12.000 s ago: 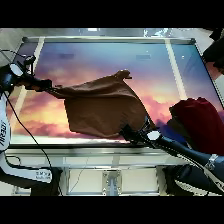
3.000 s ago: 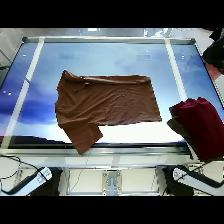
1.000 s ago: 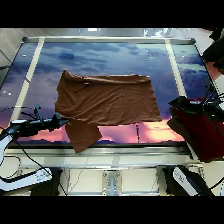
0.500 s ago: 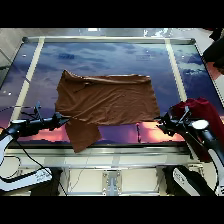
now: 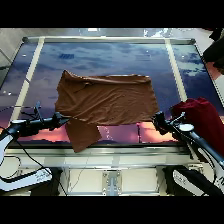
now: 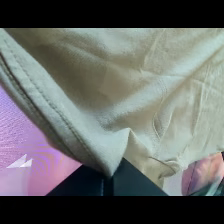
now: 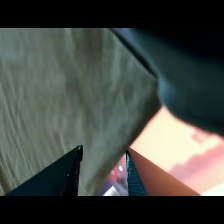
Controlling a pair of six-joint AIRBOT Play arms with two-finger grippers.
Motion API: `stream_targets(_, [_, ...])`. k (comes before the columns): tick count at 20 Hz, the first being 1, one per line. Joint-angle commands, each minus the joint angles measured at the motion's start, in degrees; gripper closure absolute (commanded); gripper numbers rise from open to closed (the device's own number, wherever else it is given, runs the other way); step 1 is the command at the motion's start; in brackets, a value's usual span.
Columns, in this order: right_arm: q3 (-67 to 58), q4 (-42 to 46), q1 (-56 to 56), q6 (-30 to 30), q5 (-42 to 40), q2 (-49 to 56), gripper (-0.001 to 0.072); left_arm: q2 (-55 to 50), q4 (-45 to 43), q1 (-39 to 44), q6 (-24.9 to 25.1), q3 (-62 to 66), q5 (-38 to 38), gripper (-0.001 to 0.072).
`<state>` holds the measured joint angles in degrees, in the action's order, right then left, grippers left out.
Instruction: Fold the shirts.
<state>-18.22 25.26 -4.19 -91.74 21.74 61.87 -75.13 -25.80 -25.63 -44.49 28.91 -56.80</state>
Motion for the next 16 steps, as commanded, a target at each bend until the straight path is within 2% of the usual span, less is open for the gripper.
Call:
stream_targets(1, [-2.78, -1.29, 1.38, 0.31, -4.87, 3.15, 0.0388, -0.02, -0.04, 0.04, 0.00, 0.04, 0.04, 0.0693])
stream_targets(2, [-3.82, -1.31, 1.38, 0.31, -4.33, 4.44, 0.0396, -0.02, -0.02, 0.04, 0.00, 0.04, 0.04, 0.0693])
stream_targets(3, [-4.68, -1.31, 1.38, 0.31, -4.13, 5.60, 0.0462, -0.02, -0.02, 0.04, 0.00, 0.04, 0.04, 0.0693])
stream_targets(4, [-5.60, -1.27, 1.38, 0.33, -3.96, 6.73, 0.0595, -0.02, -0.02, 0.04, 0.00, 0.04, 0.04, 0.0693])
stream_targets(5, [-6.51, -1.20, 1.38, 0.46, -3.50, 7.45, 0.0697, -0.02, 0.02, 0.04, -0.02, 0.07, 0.04, 0.0693])
stream_targets(6, [-7.69, -1.14, 1.38, 3.04, -2.67, 7.37, 0.0702, -0.02, 0.68, 0.04, 0.00, 0.07, 0.00, 0.0694])
stream_targets(8, [-11.30, -0.98, 1.38, 12.15, 1.46, 5.60, 0.0703, 1.11, 2.10, -0.22, 0.00, 0.70, -1.18, 0.0695])
stream_targets(10, [-16.85, 0.61, 1.38, 22.60, 8.76, 1.36, 0.0703, 5.42, 2.25, -0.59, 0.02, 3.28, -5.46, 0.0696])
stream_targets(11, [-20.13, 3.78, 1.38, 24.65, 12.90, -1.60, 0.0703, 9.44, 2.29, -1.03, -0.02, 5.38, -6.86, 0.0696])
stream_targets(14, [-30.67, 17.44, 1.38, 23.50, 29.09, -13.09, 0.0702, 25.59, 3.50, -4.48, -1.20, 13.44, -7.30, 0.0695])
stream_targets(16, [-37.09, 22.99, 1.38, 17.55, 35.47, -21.68, 0.0702, 37.18, 6.12, -9.40, -4.72, 19.54, -6.75, 0.0694])
